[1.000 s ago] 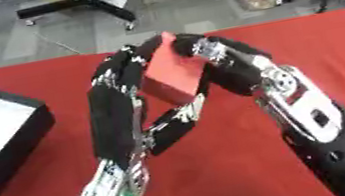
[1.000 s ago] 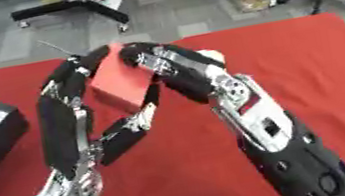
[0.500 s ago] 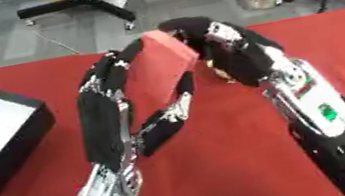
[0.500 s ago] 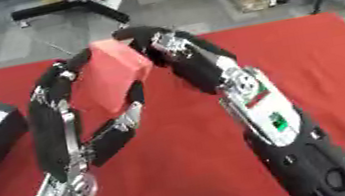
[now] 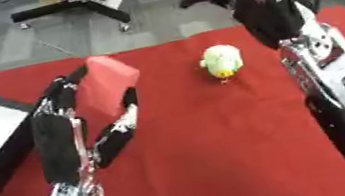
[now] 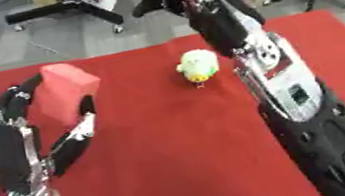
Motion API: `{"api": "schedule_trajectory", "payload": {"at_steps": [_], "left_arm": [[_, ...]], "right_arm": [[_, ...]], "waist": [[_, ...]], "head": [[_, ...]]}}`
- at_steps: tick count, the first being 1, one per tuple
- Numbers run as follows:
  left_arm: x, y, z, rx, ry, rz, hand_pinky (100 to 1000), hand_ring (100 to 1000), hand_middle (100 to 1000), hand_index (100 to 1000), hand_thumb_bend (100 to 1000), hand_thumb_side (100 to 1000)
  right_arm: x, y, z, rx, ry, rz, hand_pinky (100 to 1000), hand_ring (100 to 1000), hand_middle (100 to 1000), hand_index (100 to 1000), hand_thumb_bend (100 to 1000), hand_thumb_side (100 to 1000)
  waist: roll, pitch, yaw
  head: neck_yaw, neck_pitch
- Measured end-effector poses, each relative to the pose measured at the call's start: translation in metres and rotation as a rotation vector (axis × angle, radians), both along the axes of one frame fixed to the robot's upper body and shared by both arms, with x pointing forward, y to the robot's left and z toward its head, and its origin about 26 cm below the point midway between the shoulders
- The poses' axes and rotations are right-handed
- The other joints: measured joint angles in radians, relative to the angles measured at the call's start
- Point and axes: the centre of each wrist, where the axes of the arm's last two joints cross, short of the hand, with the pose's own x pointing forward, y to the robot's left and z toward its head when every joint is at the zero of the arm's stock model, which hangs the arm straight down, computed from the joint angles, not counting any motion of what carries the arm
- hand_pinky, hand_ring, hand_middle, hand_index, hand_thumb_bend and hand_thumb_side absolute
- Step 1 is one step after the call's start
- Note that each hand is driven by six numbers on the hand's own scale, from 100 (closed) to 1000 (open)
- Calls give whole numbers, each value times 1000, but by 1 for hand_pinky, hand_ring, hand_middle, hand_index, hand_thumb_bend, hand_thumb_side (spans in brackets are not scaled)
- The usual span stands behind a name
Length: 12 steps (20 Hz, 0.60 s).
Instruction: Pick up the objects with one hand, pass them to the other hand, and then place them into the box on the other side of the table.
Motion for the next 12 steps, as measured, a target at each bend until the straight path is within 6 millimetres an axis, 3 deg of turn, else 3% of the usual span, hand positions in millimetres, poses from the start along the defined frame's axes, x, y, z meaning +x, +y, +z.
{"api": "schedule_trajectory", "payload": {"at_steps": [3, 4, 9, 12], "left_arm": [[0, 27, 8, 20, -9, 91, 557, 460, 474, 593, 114, 344], [0, 33, 11, 26, -12, 112, 585, 477, 491, 614, 226, 300], [-1, 104, 27, 137, 133, 321, 625, 500, 513, 643, 311, 352], [-1, 138, 41, 189, 276, 405, 633, 504, 516, 648, 336, 352]], "right_arm": [[0, -15, -6, -9, -3, -78, 811, 653, 777, 904, 100, 1000], [0, -17, -7, -12, -5, -94, 804, 631, 760, 900, 100, 1000], [2, -39, -37, -54, 71, -195, 800, 620, 753, 896, 100, 1000], [2, -45, -49, -83, 102, -214, 798, 615, 749, 895, 100, 1000]], "waist": [[9, -1, 0], [11, -2, 0], [51, -8, -2], [52, -15, -6]], "head": [[21, 0], [33, -1], [300, -19], [396, -18]]}}
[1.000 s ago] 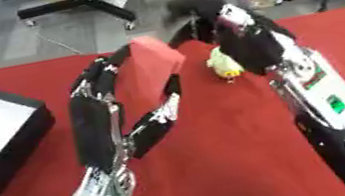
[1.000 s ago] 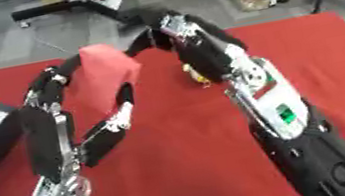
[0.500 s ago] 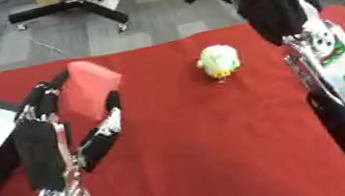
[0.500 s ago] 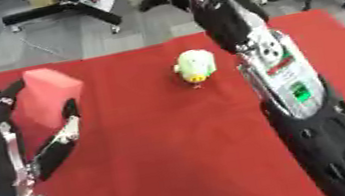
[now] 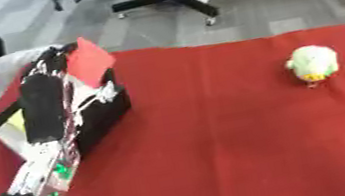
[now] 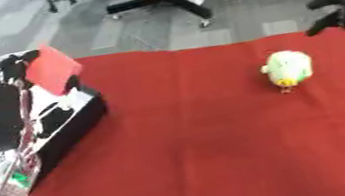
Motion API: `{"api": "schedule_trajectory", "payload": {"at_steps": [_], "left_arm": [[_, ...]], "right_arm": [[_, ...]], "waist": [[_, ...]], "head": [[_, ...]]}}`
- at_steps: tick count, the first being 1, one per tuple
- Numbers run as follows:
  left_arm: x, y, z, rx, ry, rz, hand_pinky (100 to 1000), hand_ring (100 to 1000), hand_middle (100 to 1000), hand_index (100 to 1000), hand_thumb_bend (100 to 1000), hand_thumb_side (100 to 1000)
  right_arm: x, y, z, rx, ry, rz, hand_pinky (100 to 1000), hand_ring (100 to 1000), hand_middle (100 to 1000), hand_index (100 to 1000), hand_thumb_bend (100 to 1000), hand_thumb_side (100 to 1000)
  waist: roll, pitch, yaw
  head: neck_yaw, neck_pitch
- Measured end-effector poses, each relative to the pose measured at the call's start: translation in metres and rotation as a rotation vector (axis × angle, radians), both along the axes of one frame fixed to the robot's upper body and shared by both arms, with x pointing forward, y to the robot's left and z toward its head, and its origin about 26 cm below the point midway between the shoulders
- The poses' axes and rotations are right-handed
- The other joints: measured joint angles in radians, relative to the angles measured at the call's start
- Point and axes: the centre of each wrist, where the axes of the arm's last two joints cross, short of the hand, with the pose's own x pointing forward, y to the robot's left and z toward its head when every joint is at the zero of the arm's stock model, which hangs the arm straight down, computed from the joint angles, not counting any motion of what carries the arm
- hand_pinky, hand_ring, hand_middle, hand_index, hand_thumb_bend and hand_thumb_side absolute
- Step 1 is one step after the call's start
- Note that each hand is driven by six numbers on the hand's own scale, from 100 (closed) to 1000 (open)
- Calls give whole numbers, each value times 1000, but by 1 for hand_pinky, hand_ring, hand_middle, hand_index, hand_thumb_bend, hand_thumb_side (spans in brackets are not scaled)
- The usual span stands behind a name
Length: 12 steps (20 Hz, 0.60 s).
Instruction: Pick up the objects with one hand, pass them to the other hand, and then place them into the box on the other side of the table.
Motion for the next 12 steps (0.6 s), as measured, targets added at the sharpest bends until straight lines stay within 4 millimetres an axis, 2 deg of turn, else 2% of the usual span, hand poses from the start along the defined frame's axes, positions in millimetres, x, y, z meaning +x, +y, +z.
{"api": "schedule_trajectory", "payload": {"at_steps": [2, 4, 7, 8, 10, 12], "left_arm": [[2, 21, 5, 24, 94, 58, 647, 513, 524, 656, 383, 365], [6, 38, 8, 58, 187, 107, 668, 527, 537, 670, 454, 398], [15, 60, 7, 129, 357, 159, 741, 598, 606, 734, 611, 553], [18, 65, 5, 155, 423, 168, 748, 604, 613, 739, 626, 558], [25, 73, 3, 195, 543, 181, 778, 650, 667, 789, 718, 622], [30, 80, 0, 225, 641, 203, 785, 668, 686, 804, 755, 646]], "right_arm": [[0, -2, -8, -11, 23, -2, 798, 613, 747, 894, 100, 1000], [0, -4, -14, -18, 41, -3, 797, 611, 745, 893, 100, 1000], [0, -4, -19, -21, 55, 1, 798, 610, 745, 893, 100, 1000], [0, -4, -20, -23, 59, 3, 797, 610, 745, 893, 100, 1000], [1, -4, -22, -25, 63, 8, 797, 608, 744, 893, 100, 1000], [1, -3, -25, -24, 71, 12, 797, 608, 744, 893, 100, 1000]], "waist": [[3, -3, -5], [3, -6, -6], [1, -9, -10], [0, -9, -11], [-4, -9, -14], [-8, -10, -17]], "head": [[28, 1], [32, 7], [20, 13], [15, 16], [5, 18], [-7, 18]]}}
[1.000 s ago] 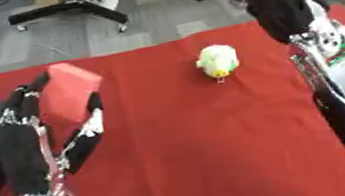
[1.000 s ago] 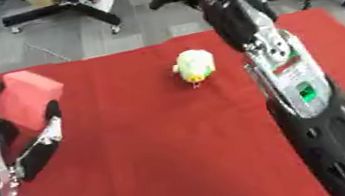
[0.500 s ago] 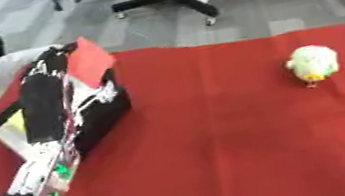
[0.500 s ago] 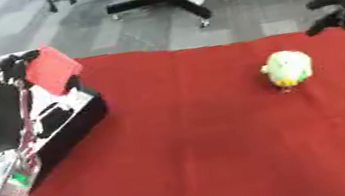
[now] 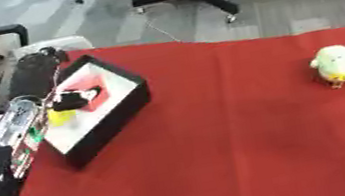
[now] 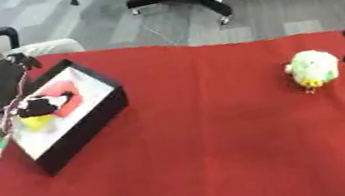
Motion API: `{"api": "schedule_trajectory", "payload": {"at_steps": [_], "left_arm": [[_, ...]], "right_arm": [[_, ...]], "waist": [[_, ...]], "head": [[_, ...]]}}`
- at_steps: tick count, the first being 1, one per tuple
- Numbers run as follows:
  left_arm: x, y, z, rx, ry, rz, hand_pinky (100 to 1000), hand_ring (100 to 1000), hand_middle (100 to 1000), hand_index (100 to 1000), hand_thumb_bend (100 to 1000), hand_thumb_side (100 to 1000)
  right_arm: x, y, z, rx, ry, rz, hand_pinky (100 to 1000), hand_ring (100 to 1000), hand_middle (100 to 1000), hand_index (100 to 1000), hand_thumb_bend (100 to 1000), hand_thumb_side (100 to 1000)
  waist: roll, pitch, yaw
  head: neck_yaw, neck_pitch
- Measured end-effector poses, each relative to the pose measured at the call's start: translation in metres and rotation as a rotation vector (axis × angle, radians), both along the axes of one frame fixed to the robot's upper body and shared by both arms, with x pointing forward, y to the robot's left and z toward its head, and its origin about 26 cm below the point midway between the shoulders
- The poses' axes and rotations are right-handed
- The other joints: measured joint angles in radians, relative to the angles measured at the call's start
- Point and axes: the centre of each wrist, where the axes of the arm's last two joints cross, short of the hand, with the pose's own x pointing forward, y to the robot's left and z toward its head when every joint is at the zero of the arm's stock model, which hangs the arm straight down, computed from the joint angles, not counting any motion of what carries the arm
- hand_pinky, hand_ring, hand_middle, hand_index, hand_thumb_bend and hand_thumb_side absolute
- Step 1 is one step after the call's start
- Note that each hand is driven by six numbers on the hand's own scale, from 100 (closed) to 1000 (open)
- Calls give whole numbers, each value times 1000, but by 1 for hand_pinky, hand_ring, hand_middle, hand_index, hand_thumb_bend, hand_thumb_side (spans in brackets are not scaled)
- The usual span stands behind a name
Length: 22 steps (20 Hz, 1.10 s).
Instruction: Pick up the objects with one hand, pass them to the other hand, and then place them into the box on the other side of the table.
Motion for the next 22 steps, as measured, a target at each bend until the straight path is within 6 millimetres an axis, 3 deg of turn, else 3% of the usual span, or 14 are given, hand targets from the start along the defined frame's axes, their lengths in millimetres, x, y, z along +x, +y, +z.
{"api": "schedule_trajectory", "payload": {"at_steps": [2, 5, 8, 14, 18, 22], "left_arm": [[3, 5, -4, 23, 70, 26, 799, 695, 719, 856, 821, 700], [4, 11, -5, 40, 123, 62, 799, 697, 723, 870, 840, 724], [0, 11, 2, 35, 94, 68, 781, 664, 698, 855, 794, 721], [-24, -12, 33, -179, -157, -101, 705, 566, 608, 784, 555, 682], [-53, -50, 47, -482, -355, -393, 682, 541, 581, 757, 503, 664], [-74, -87, 52, -749, -468, -664, 669, 526, 564, 738, 465, 686]], "right_arm": [[0, -1, -2, -1, 7, 0, 797, 607, 744, 893, 100, 1000], [0, -1, -3, -2, 9, 1, 797, 607, 743, 893, 100, 1000], [1, -1, -3, -2, 11, 0, 797, 605, 743, 893, 100, 1000], [4, -10, 2, -30, -8, -32, 793, 594, 743, 897, 100, 1000], [18, -32, 4, -108, -10, -124, 791, 598, 753, 902, 100, 1000], [43, -63, 6, -235, -1, -263, 805, 652, 799, 923, 100, 1000]], "waist": [[-2, 0, -1], [-2, 0, -5], [-2, 0, -4], [-1, 0, 13], [-4, 0, 33], [-6, 1, 64]], "head": [[-11, 0], [-25, -1], [-36, -1], [-65, -9], [-144, -10], [-280, -7]]}}
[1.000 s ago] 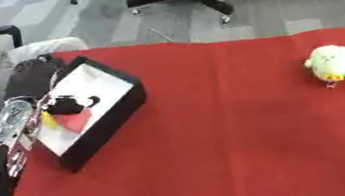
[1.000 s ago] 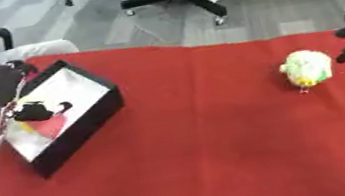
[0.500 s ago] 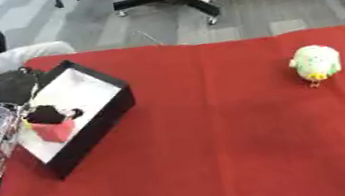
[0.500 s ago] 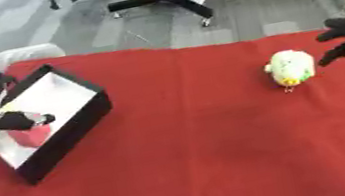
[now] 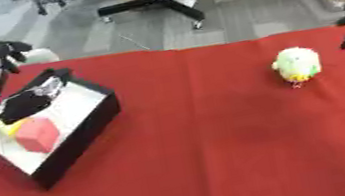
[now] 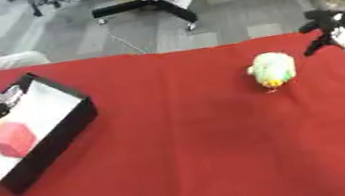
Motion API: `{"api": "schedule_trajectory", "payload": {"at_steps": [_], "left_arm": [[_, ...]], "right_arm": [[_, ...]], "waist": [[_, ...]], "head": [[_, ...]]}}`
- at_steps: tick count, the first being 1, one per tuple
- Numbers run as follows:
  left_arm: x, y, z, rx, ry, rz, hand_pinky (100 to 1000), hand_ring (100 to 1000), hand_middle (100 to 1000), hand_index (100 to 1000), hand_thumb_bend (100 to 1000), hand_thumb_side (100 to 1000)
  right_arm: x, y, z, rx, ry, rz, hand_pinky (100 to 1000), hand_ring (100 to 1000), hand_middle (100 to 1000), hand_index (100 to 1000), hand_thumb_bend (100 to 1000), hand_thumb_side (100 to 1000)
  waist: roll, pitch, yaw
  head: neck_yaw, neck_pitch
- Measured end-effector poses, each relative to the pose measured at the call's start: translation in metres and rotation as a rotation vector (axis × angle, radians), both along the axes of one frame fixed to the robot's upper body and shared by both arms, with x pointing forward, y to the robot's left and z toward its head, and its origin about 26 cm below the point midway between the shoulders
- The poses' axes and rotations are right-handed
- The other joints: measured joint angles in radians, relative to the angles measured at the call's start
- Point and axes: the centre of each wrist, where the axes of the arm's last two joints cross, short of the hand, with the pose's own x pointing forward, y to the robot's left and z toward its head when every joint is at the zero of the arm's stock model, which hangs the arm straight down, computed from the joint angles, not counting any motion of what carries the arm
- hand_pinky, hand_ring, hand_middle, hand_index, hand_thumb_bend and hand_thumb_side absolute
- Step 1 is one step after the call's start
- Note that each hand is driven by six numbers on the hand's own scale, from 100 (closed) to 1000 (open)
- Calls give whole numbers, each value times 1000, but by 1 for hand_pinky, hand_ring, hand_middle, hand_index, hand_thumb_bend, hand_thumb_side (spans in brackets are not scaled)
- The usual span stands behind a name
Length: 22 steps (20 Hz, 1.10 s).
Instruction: Pick up the objects with one hand, pass them to the other hand, and then place them into the box on the other side of the table.
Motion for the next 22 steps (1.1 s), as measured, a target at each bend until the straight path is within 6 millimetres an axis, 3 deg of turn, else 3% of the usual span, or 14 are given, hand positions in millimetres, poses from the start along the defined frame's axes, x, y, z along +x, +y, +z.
{"api": "schedule_trajectory", "payload": {"at_steps": [5, 10, 16, 22], "left_arm": [[-4, -43, -15, -201, -27, -295, 668, 523, 560, 733, 444, 714], [-6, -80, -23, -278, -23, -478, 667, 518, 553, 725, 434, 727], [-8, -98, -25, -294, -16, -572, 667, 516, 550, 722, 428, 733], [-9, -100, -26, -292, -7, -583, 667, 516, 551, 723, 424, 740]], "right_arm": [[33, -25, 6, -220, -20, -146, 836, 758, 869, 952, 100, 1000], [55, -31, 3, -419, -41, -234, 885, 871, 933, 985, 100, 1000], [68, -25, -13, -643, -62, -349, 935, 967, 988, 1000, 100, 1000], [69, -30, -33, -865, -42, -443, 919, 959, 991, 1000, 100, 1000]], "waist": [[1, 22, 50], [12, 46, 105], [12, 64, 144], [7, 68, 147]], "head": [[-195, 17], [-323, 16], [-404, -2], [-418, -5]]}}
